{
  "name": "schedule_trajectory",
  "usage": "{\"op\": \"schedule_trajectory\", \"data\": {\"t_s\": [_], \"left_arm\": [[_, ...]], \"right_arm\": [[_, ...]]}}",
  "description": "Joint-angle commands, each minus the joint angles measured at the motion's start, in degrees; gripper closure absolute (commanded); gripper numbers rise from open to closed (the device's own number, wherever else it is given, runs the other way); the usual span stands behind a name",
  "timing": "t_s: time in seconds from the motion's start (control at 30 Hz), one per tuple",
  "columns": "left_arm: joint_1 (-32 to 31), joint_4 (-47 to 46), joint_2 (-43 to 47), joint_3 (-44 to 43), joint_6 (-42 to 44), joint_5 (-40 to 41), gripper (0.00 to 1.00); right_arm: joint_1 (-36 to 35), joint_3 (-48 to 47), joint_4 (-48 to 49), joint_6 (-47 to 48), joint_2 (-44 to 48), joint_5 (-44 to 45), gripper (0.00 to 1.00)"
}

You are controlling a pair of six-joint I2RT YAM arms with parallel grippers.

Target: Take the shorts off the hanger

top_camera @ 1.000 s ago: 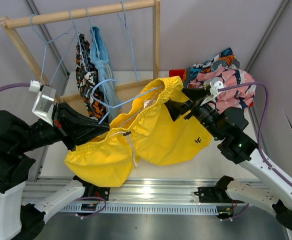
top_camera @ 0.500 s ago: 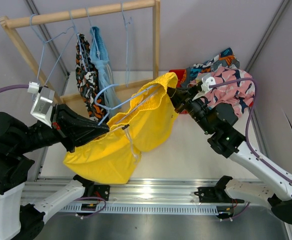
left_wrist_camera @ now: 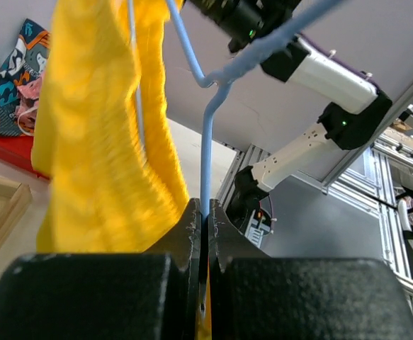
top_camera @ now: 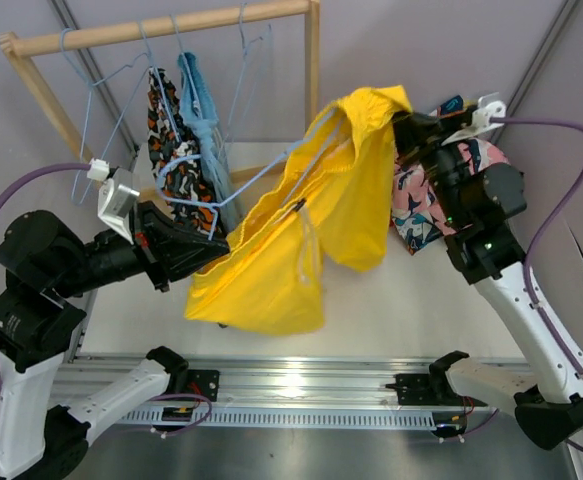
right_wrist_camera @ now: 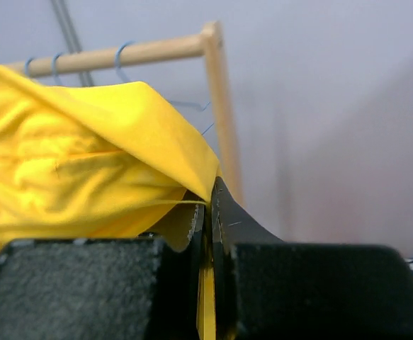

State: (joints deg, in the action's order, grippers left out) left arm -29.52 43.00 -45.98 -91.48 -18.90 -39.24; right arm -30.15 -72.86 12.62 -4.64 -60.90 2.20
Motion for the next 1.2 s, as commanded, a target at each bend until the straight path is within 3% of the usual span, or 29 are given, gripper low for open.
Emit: {"op": "schedule_trajectory", "data": {"t_s": [0.0,0.27,0.4,0.47,0.6,0.7,0.77,0.97,1.17], "left_arm": [[-0.8,0.77,1.06,0.42,0.09,-1.1,1.0],[-1.6,0.06,1.06,0.16,-0.53,-1.72,1.0],[-1.6,0.33,0.36,-0.45,0.61,-0.05,1.0],[-1.6,0.24,-0.34,-0.54,0.96,2.41,1.0],[-1.68,1.03,-2.97,-2.64,3.24,12.76,1.0],[-1.68,6.2,-6.75,-4.58,5.53,24.71,1.0],[-1.6,7.09,-7.98,-4.15,6.41,29.64,1.0],[-1.68,4.55,-6.67,2.97,3.61,24.31,1.0],[-1.68,5.25,-6.58,4.12,3.43,22.11,1.0]], "right_arm": [[9.12,-7.72,1.88,-3.43,-2.11,4.4,1.0],[15.03,-15.47,-5.06,-9.5,-9.84,2.55,1.0],[13.37,-8.72,-2.88,-12.23,-6.79,-5.07,1.0],[8.2,-4.59,-1.82,-9.52,-4.15,-12.63,1.0],[-4.81,6.21,-5.13,-2.92,2.88,-15.73,1.0],[-6.5,8.78,-7.78,-4.23,7.19,-17.93,1.0],[-6.32,8.26,-8.23,-1.53,9.48,-12.94,1.0],[0.08,-9.91,-9.64,7.01,3.35,9.47,1.0],[15.81,-28.89,-5.06,3.78,-12.72,9.49,1.0]]}}
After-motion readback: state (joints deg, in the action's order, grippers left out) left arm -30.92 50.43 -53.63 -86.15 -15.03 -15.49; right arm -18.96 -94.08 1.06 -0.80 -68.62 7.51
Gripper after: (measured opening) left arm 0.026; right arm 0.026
